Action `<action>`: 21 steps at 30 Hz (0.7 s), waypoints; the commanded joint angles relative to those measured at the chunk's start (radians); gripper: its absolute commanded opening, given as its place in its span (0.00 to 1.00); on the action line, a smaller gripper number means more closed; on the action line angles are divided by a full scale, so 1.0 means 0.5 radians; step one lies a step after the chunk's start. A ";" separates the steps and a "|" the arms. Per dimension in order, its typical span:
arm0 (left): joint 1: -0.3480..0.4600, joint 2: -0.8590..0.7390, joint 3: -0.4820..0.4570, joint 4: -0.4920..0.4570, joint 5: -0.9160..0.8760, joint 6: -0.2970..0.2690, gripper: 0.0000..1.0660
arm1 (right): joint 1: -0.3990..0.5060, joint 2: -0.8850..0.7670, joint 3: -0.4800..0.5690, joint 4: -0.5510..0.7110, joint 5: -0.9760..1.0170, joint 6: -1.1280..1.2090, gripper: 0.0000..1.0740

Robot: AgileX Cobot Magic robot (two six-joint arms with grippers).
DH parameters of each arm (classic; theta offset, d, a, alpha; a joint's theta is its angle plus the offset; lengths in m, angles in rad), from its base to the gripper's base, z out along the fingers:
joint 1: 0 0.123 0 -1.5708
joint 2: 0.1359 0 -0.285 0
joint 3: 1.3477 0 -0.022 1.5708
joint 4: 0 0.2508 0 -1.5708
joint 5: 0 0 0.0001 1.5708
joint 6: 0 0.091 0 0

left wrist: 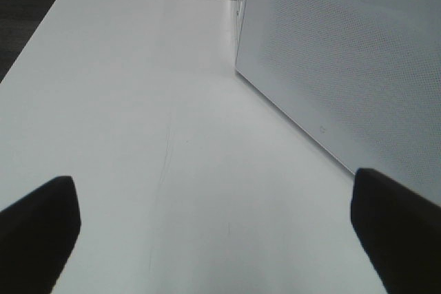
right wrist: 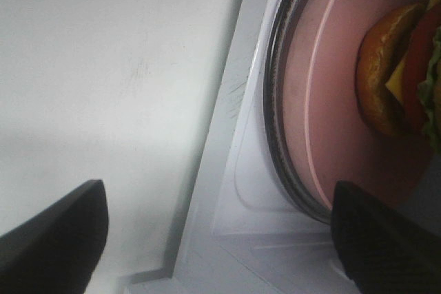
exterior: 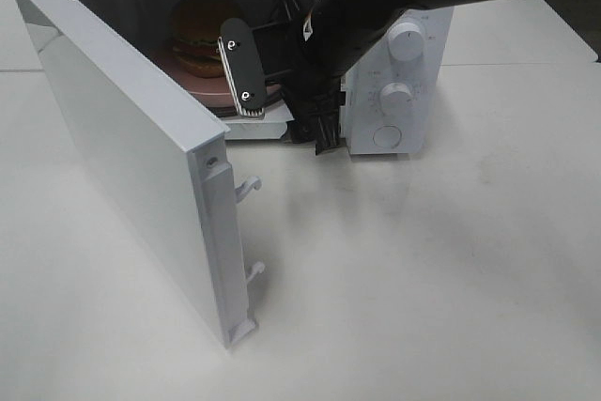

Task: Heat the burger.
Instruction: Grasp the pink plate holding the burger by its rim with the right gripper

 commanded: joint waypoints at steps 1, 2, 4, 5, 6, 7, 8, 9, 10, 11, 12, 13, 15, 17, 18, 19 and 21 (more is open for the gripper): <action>0.000 -0.044 0.004 -0.014 -0.014 0.000 0.94 | 0.010 0.040 -0.054 -0.002 -0.032 0.062 0.78; 0.000 -0.044 0.004 -0.014 -0.014 0.000 0.94 | 0.010 0.056 -0.072 -0.002 -0.032 0.080 0.78; 0.000 -0.044 0.004 -0.012 -0.014 0.000 0.94 | 0.010 0.096 -0.110 -0.002 -0.040 0.092 0.78; 0.000 -0.044 0.004 -0.008 -0.014 0.000 0.94 | 0.010 0.114 -0.128 -0.002 -0.046 0.092 0.78; 0.000 -0.044 0.004 -0.008 -0.014 0.000 0.94 | 0.010 0.114 -0.128 -0.002 -0.046 0.092 0.78; 0.000 -0.044 0.004 -0.008 -0.014 0.000 0.94 | 0.010 0.154 -0.166 -0.002 -0.076 0.092 0.78; 0.000 -0.044 0.004 -0.008 -0.014 0.000 0.94 | 0.010 0.194 -0.200 -0.002 -0.084 0.092 0.78; 0.000 -0.044 0.004 -0.008 -0.014 0.000 0.94 | 0.010 0.194 -0.200 -0.002 -0.084 0.092 0.78; 0.000 -0.044 0.004 -0.008 -0.014 0.000 0.94 | 0.010 0.218 -0.216 -0.002 -0.084 0.092 0.78; 0.000 -0.044 0.004 -0.008 -0.014 0.000 0.94 | 0.010 0.218 -0.216 -0.002 -0.084 0.092 0.78; 0.000 -0.044 0.004 -0.008 -0.014 0.000 0.94 | 0.010 0.268 -0.250 -0.002 -0.084 0.092 0.78; 0.000 -0.044 0.004 -0.008 -0.014 0.000 0.94 | 0.010 0.310 -0.286 -0.002 -0.084 0.092 0.78; 0.000 -0.044 0.004 -0.008 -0.014 0.000 0.94 | 0.010 0.326 -0.306 0.000 -0.084 0.094 0.78; 0.000 -0.044 0.004 -0.008 -0.014 0.000 0.94 | 0.010 0.364 -0.358 -0.002 -0.082 0.114 0.78; 0.000 -0.044 0.004 -0.008 -0.014 0.000 0.94 | 0.010 0.384 -0.384 -0.002 -0.082 0.124 0.78; 0.000 -0.044 0.004 -0.008 -0.014 0.000 0.94 | 0.010 0.420 -0.444 -0.008 -0.076 0.138 0.78; 0.000 -0.044 0.004 -0.008 -0.014 0.000 0.94 | 0.006 0.432 -0.468 -0.010 -0.074 0.140 0.78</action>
